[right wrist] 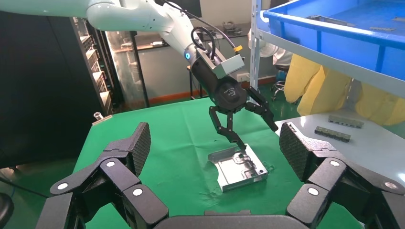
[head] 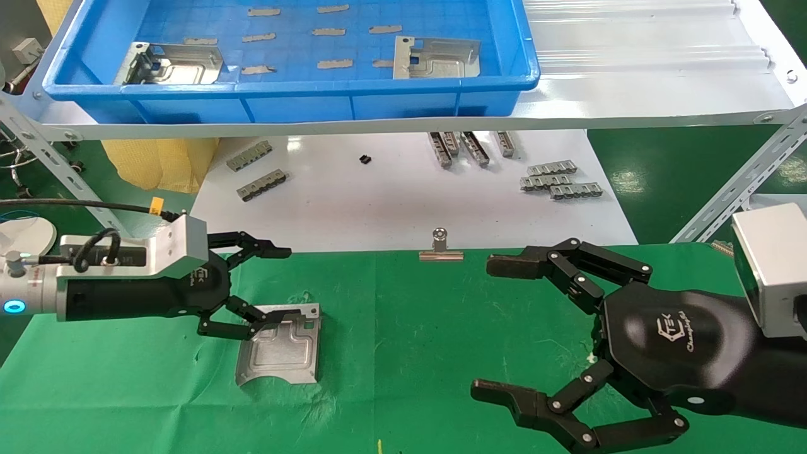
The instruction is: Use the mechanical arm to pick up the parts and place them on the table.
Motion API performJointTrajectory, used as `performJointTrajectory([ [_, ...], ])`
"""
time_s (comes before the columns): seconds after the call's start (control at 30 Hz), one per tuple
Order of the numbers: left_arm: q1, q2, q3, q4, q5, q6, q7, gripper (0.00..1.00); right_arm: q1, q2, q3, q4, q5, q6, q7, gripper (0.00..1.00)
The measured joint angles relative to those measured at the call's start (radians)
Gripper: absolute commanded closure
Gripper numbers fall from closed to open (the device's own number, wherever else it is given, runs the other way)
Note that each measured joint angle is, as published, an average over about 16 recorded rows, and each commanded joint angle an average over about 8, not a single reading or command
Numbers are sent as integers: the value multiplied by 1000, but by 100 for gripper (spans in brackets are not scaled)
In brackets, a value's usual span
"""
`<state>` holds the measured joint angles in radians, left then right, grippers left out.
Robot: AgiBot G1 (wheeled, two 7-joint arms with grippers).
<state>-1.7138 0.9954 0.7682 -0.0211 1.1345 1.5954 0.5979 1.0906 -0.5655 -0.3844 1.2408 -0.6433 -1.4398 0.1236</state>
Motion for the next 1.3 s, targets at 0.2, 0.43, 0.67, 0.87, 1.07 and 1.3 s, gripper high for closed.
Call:
performJointTrajectory([
  [0.2, 32, -20, -25, -70, -19, -6, -39, 0, 0, 0, 0, 0, 0, 0, 0, 0],
  [0.43, 100, -61, -77, -203, -63, -16, -123, 0, 0, 0, 0, 0, 0, 0, 0, 0],
  [0.67, 177, -107, -136, -353, -111, -28, -217, 0, 0, 0, 0, 0, 0, 0, 0, 0],
  [0.87, 242, -146, -186, -482, -152, -38, -297, 0, 0, 0, 0, 0, 0, 0, 0, 0],
  [1.07, 307, -185, -235, -610, -194, -48, -378, 0, 0, 0, 0, 0, 0, 0, 0, 0],
  [1.3, 384, -231, -293, -760, -242, -60, -471, 0, 0, 0, 0, 0, 0, 0, 0, 0],
])
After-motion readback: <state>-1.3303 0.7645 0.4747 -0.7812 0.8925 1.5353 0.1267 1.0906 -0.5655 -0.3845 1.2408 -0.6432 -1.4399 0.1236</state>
